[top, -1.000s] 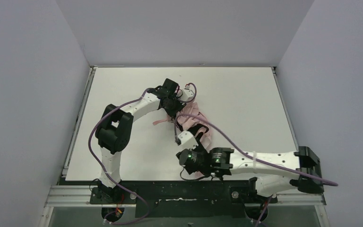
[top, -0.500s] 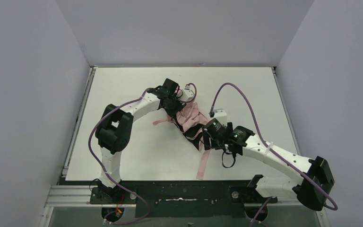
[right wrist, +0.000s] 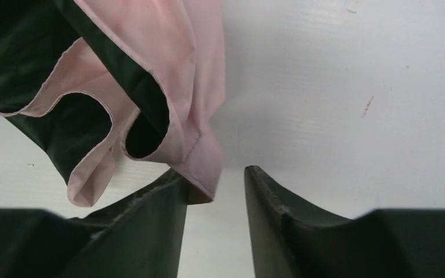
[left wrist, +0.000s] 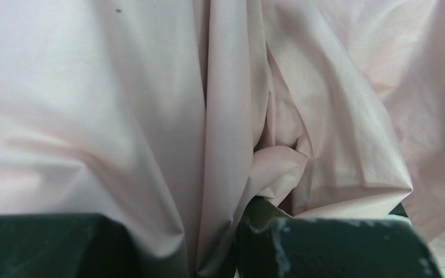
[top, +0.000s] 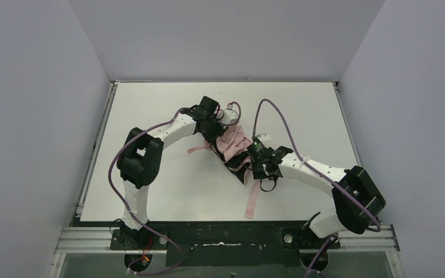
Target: Put away the umbrella
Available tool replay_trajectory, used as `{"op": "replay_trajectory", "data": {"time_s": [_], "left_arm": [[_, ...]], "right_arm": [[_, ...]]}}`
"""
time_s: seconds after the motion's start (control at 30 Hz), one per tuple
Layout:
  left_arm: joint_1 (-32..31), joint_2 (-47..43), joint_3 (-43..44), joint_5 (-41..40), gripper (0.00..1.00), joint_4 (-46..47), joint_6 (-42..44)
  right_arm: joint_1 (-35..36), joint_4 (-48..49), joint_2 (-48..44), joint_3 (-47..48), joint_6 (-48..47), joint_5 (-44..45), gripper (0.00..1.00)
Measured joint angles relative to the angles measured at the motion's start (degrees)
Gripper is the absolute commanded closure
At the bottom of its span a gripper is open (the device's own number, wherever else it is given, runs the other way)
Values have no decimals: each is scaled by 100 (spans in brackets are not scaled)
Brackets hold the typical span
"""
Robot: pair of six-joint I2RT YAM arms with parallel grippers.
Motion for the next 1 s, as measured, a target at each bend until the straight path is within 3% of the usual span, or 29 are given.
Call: {"op": "replay_trajectory", "data": {"time_s": [0.13, 0.3, 0.5, 0.73, 1.0], "left_arm": [[-2, 0, 0, 0, 100, -2, 20], [-2, 0, 0, 0, 100, -4, 37], [-2, 0, 0, 0, 100, -7, 42], [-2, 0, 2, 0, 100, -13, 76], [-35, 0, 2, 2, 100, -31, 140]], "right_arm": [[-87, 133, 74, -9, -42, -57, 81], [-264, 439, 4, -234, -48, -326, 87], [-568, 673, -518, -529, -205, -1128, 93], [-894, 1143, -1340, -894, -356, -2796, 97], [-1003, 1639, -1497, -1436, -13, -3980, 100]]}}
